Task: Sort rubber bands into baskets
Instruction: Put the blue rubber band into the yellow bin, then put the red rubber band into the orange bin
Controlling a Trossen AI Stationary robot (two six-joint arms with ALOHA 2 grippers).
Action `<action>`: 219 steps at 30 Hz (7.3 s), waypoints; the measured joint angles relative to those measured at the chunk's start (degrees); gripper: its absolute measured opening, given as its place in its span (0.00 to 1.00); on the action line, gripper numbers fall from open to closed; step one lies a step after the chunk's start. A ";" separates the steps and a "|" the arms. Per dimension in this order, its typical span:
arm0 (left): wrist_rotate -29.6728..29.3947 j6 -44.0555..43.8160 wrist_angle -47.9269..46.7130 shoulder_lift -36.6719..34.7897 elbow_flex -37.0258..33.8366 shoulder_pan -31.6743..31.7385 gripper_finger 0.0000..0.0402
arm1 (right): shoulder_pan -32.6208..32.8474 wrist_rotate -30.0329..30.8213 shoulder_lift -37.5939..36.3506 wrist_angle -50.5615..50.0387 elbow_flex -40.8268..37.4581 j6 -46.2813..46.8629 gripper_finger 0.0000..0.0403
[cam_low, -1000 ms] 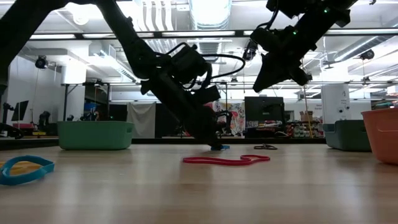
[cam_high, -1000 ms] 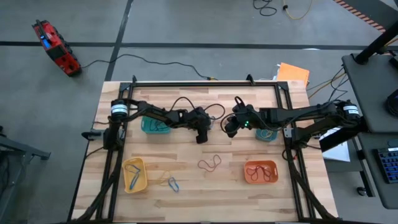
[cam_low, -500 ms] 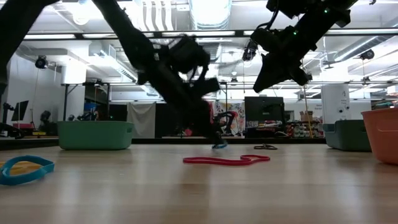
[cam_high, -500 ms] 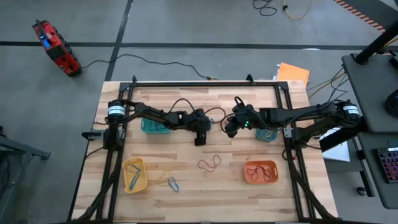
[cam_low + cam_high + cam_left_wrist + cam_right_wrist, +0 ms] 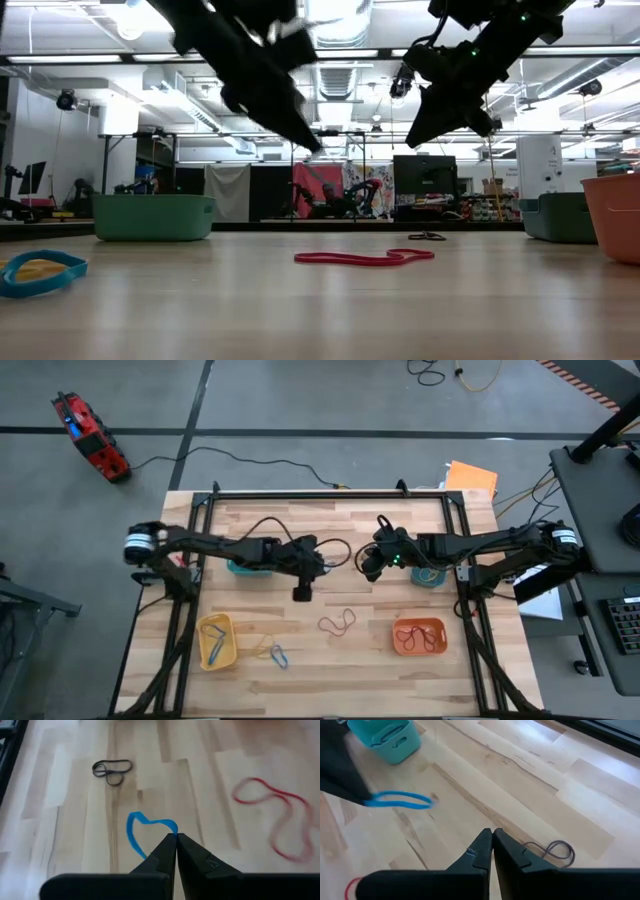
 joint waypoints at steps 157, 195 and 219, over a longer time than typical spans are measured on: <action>-39.05 -0.38 20.97 -36.38 -30.82 -15.58 0.20 | 18.74 -9.95 38.07 -1.52 24.42 -19.43 0.33; -39.01 -0.40 21.60 -36.38 -30.71 -15.62 0.20 | 20.31 -0.27 40.06 9.33 15.04 -22.01 0.03; -38.95 -0.39 21.36 -36.38 -30.75 -15.60 0.20 | 22.66 -8.02 35.39 6.92 16.22 -18.82 0.28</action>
